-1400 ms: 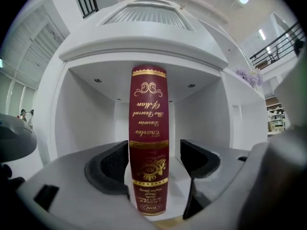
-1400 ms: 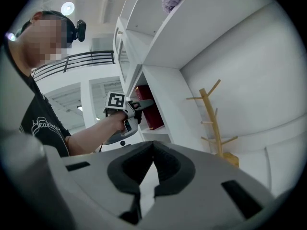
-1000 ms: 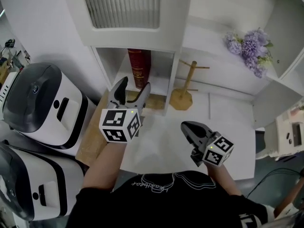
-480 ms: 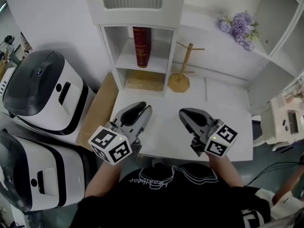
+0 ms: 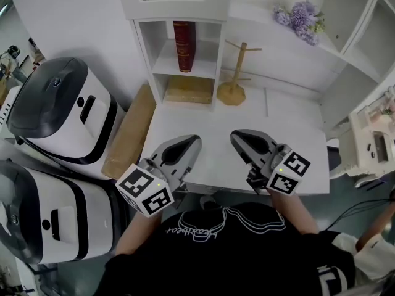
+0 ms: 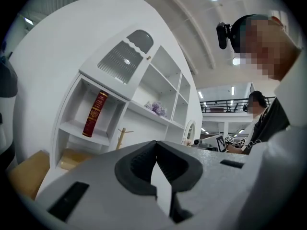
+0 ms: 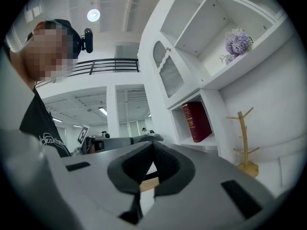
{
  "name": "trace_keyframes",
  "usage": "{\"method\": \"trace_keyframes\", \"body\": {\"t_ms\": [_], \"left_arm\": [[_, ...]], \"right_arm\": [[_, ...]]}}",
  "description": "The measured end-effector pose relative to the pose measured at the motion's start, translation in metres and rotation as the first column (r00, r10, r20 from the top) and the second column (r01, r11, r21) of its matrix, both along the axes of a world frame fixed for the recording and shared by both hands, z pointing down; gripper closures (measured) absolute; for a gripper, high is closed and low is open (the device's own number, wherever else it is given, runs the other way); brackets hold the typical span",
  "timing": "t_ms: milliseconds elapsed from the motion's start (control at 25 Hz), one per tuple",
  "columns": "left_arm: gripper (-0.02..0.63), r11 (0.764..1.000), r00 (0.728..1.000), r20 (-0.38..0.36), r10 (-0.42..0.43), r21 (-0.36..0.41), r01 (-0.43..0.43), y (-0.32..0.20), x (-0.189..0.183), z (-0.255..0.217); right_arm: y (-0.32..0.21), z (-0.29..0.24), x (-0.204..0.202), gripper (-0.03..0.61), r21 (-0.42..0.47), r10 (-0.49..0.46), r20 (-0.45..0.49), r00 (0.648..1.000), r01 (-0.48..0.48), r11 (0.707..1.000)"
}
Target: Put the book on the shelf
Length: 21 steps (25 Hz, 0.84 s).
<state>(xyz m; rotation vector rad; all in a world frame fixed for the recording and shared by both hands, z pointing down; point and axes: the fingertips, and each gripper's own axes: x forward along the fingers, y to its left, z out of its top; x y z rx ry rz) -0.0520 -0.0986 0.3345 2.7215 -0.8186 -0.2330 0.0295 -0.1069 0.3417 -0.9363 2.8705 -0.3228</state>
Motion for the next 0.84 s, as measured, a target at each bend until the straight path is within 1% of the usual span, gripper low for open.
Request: {"method": "trace_keyframes", "body": {"t_ms": [360,840], "left_arm": [[0.611,1.000,0.999,0.036,-0.013,0.029,0.011,0.012,0.000,-0.005],[0.611,1.000,1.000,0.028,-0.002,0.001,0.002,0.019,-0.007,0.007]], "right_arm": [[0.014,0.001,-0.009,0.572,-0.009,-0.026,0.009,1.000,0.026,1.000],[0.021,0.010,-0.018,0.572,-0.028,-0.031,-0.020,0.999,0.031,0.999]]}}
